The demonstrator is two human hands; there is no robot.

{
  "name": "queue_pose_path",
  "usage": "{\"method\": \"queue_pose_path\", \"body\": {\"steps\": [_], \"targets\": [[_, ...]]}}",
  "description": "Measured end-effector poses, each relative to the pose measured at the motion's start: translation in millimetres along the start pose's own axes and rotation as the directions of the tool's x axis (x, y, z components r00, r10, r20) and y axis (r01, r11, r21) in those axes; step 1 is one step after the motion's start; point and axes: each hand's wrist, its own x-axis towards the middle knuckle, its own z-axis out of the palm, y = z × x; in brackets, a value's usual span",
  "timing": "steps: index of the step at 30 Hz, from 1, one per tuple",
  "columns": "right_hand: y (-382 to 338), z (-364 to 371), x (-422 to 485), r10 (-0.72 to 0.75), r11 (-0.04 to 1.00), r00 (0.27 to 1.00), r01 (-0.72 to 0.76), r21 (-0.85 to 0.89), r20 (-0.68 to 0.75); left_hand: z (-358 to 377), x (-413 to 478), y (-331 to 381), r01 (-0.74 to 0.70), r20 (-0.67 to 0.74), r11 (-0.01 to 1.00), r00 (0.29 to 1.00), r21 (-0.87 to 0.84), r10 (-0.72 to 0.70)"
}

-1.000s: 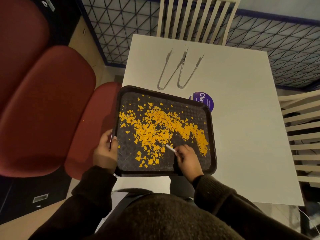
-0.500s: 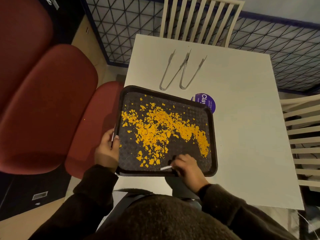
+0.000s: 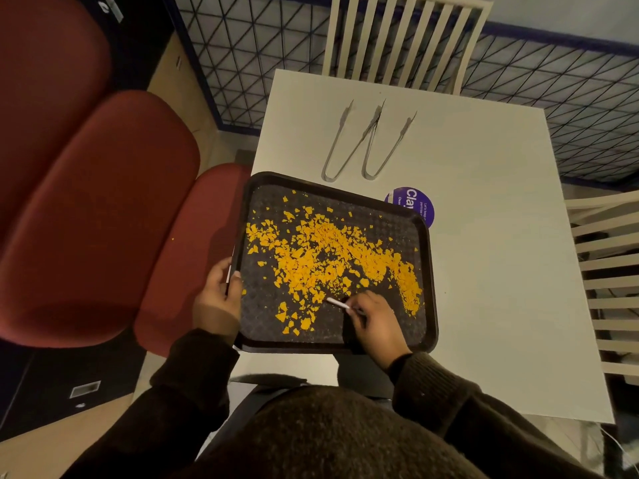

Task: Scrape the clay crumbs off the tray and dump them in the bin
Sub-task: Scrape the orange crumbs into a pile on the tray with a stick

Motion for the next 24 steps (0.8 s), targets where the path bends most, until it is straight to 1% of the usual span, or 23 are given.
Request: {"method": "queue_pose_path", "body": {"steps": [1, 3, 5, 6, 10, 12, 14, 16, 18, 20, 24], "targets": [[1, -3, -6, -0.063, 0.997, 0.998, 0.064, -0.030, 0.026, 0, 0, 1, 0.000, -0.005, 1.000, 1.000, 0.001, 0.000], [4, -5, -19, -0.194, 0.974, 0.973, 0.206, -0.094, 0.125, 0, 0, 3, 0.005, -0.011, 1.000, 1.000, 0.005, -0.005], [6, -2, -28, -0.255, 0.947, 0.943, 0.288, -0.140, 0.214, 1, -2, 6, 0.007, -0.022, 1.000, 1.000, 0.012, -0.006], [5, 1, -30, -0.263, 0.942, 0.939, 0.300, -0.151, 0.223, 1, -2, 7, 0.005, -0.031, 1.000, 1.000, 0.015, -0.005], [-8, 10, -22, -0.293, 0.938, 0.938, 0.319, -0.133, 0.183, 1, -5, 7, 0.008, -0.039, 1.000, 0.999, 0.023, -0.007], [-18, 15, -12, -0.281, 0.948, 0.949, 0.298, -0.113, 0.141, 0, -4, 7, 0.013, -0.042, 1.000, 0.999, 0.016, -0.013], [-25, 18, -1, -0.215, 0.973, 0.974, 0.221, -0.074, 0.073, 0, -5, 6, 0.009, -0.046, 1.000, 0.999, 0.017, -0.008], [-28, 18, 8, -0.117, 0.992, 0.993, 0.117, -0.038, 0.011, 0, -5, 7, 0.011, -0.047, 1.000, 0.999, 0.024, -0.010], [-28, 15, 12, -0.066, 0.998, 0.998, 0.065, -0.017, -0.020, 0, -7, 8, 0.015, -0.041, 0.999, 0.999, 0.036, -0.014], [-25, 12, 10, -0.105, 0.994, 0.994, 0.105, -0.022, 0.005, 0, -6, 9, 0.032, -0.040, 0.999, 0.999, 0.028, -0.031], [-20, 7, -4, -0.262, 0.957, 0.952, 0.278, -0.083, 0.159, 0, -3, 7, 0.050, -0.030, 0.999, 0.998, 0.020, -0.049]]}}
